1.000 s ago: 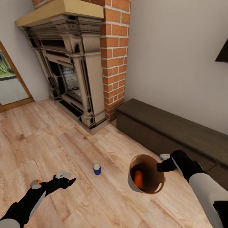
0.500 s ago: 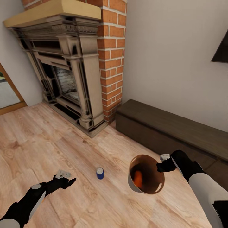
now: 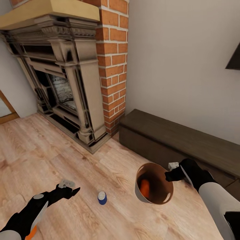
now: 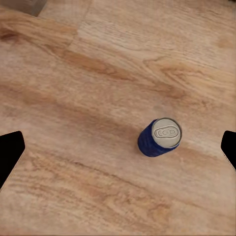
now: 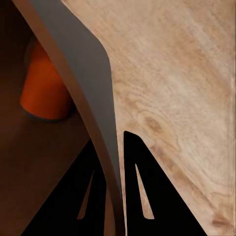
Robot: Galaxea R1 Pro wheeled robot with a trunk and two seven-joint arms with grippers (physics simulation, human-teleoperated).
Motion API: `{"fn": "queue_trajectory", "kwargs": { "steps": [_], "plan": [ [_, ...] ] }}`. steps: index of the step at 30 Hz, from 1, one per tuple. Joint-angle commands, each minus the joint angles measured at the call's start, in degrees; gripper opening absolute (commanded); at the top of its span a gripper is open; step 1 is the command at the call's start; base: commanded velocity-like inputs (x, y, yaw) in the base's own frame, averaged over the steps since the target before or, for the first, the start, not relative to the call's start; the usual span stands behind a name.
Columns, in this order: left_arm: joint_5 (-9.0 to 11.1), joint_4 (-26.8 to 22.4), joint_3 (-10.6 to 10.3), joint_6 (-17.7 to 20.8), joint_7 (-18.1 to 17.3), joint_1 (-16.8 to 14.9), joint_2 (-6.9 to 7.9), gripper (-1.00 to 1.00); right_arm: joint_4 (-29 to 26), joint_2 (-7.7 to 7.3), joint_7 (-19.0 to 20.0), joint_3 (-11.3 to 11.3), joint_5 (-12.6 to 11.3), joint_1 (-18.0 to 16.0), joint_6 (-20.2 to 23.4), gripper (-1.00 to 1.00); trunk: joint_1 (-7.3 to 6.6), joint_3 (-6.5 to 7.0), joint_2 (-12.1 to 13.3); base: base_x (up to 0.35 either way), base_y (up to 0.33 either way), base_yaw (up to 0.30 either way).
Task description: Put the three can of soda from the living room inside the tash can in the kitchen.
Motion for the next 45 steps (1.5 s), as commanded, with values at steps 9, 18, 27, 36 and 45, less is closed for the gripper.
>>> {"fn": "queue_trajectory", "kwargs": {
  "steps": [9, 18, 27, 36, 45],
  "plan": [
    [-0.08, 0.02, 0.0, 0.0, 0.8, 0.0, -0.08, 1.0, -0.01, 0.03, 0.32, -0.05, -1.31, 0.15, 0.16, -1.0, 0.0, 0.04, 0.0, 0.202, -0.244, -0.007],
    [-0.08, 2.48, 0.0, 0.22, 5.47, 0.0, -1.35, 1.0, -0.08, 1.43, 0.1, 0.08, -1.14, 0.66, 0.38, -1.0, 0.0, 0.04, 0.0, 0.114, -0.154, 0.0],
    [0.03, 2.71, 0.02, 0.26, 6.87, 0.0, -2.0, 1.0, -0.09, 1.74, 0.09, 0.16, -1.11, 0.69, 0.39, -1.0, 0.0, 0.04, 0.0, 0.009, -0.009, 0.0],
    [-0.13, 2.73, -0.02, 1.68, 7.1, -0.12, -4.27, 1.0, -0.12, 1.81, 0.01, 0.17, -1.07, 0.69, 0.42, -1.0, 1.53, -1.37, -2.81, 0.0, 0.0, 0.0],
    [-0.24, 2.73, -0.09, 5.1, 9.84, -0.66, -9.81, 1.0, -0.77, 1.9, 0.07, 0.25, -1.07, 0.62, 3.44, -1.0, 3.51, -3.65, -6.42, 0.0, 0.0, 0.0]
  ]
}}
